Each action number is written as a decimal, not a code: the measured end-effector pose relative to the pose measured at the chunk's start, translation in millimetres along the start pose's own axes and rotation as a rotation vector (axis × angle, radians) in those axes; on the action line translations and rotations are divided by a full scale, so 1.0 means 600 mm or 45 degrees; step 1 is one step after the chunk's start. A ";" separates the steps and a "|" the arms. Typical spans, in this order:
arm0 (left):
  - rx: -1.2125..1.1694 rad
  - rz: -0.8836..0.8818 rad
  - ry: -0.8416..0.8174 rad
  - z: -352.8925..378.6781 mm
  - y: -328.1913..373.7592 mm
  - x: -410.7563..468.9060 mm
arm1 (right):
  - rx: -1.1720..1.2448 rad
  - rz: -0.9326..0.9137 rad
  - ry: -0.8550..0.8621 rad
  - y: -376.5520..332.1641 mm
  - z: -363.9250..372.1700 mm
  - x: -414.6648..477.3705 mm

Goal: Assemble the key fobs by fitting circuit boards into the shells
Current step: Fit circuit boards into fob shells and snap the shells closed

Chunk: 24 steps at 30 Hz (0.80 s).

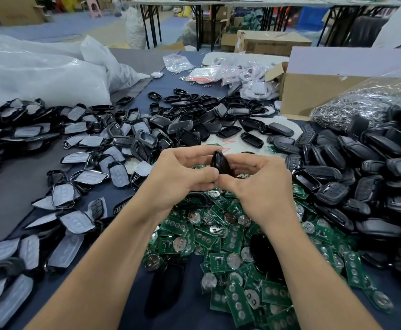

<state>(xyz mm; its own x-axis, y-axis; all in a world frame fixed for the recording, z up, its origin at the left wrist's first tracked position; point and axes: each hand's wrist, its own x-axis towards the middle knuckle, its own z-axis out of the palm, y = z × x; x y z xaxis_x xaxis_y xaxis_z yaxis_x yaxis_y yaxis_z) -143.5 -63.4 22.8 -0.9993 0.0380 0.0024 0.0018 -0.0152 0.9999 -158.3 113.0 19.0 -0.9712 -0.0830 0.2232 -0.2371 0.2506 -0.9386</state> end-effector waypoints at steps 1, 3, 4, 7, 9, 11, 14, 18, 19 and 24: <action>-0.008 0.005 0.014 0.001 -0.001 0.000 | -0.014 0.016 -0.006 0.001 -0.001 0.000; -0.011 0.028 0.043 0.003 -0.003 0.000 | -0.028 0.036 -0.029 0.002 -0.002 0.001; 0.000 0.049 0.051 0.002 -0.004 0.000 | -0.025 0.038 -0.041 0.002 -0.004 0.001; 0.052 0.123 0.057 0.000 -0.002 -0.001 | 0.007 0.033 -0.077 0.001 -0.006 -0.001; 0.089 0.155 0.085 -0.001 0.000 -0.003 | -0.016 0.017 -0.095 0.000 -0.005 -0.001; 0.093 0.182 0.104 -0.002 0.000 -0.002 | -0.029 -0.013 -0.088 -0.001 -0.003 -0.003; 0.055 0.203 0.105 -0.003 -0.002 0.000 | -0.007 -0.051 -0.082 -0.004 -0.002 -0.005; -0.048 0.194 0.102 -0.005 -0.004 0.001 | 0.015 -0.089 -0.097 -0.010 0.002 -0.009; -0.047 0.183 0.090 -0.005 -0.003 0.001 | -0.006 -0.103 -0.092 -0.012 0.003 -0.011; 0.034 0.134 0.164 0.013 -0.004 -0.001 | -0.396 -0.179 0.015 -0.008 0.012 -0.022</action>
<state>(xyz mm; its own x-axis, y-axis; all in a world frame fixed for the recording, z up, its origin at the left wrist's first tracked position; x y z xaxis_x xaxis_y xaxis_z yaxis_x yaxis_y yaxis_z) -142.7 -55.8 20.4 -0.9901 -0.0907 0.1072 0.1064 0.0143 0.9942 -144.2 105.9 18.8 -0.9284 -0.1271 0.3492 -0.3622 0.5198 -0.7737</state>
